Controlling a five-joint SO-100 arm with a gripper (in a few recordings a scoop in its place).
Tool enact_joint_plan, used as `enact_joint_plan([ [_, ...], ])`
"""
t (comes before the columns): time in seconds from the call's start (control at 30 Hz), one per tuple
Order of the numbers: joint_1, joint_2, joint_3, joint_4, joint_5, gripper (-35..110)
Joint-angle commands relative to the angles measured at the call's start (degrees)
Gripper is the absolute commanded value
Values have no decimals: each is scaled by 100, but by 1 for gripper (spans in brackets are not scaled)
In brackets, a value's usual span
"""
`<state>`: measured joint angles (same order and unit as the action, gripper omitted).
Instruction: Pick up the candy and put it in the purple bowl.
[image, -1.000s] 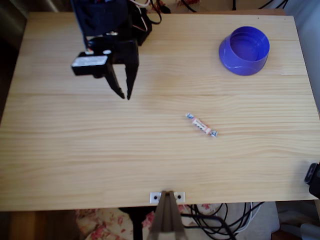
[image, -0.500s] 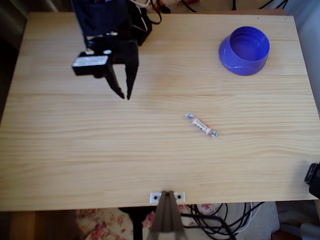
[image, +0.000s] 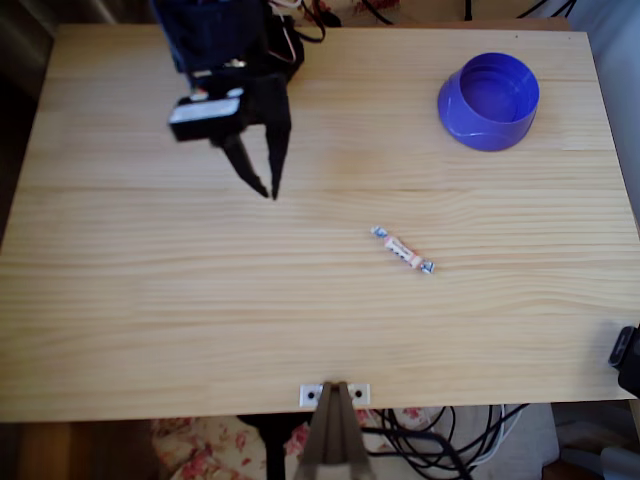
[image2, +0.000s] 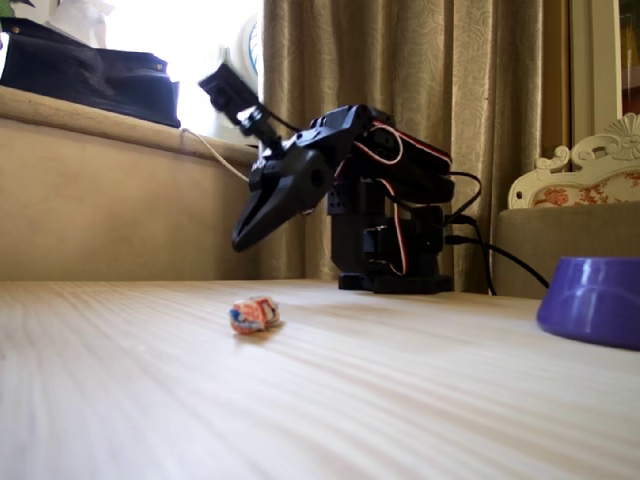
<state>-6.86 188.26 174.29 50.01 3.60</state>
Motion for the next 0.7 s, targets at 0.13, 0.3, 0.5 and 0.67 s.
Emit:
enact_joint_plan([
  [0.13, -791, -562, -1283, -308, -369, -1],
  [0.3, -1169, -2988, -3006, -88, -1002, -1],
  [0.5, -1538, -5836, -5063, 360, -1547, -1],
  [0.67, -1670, -6267, -5194, -343, -1503, -1],
])
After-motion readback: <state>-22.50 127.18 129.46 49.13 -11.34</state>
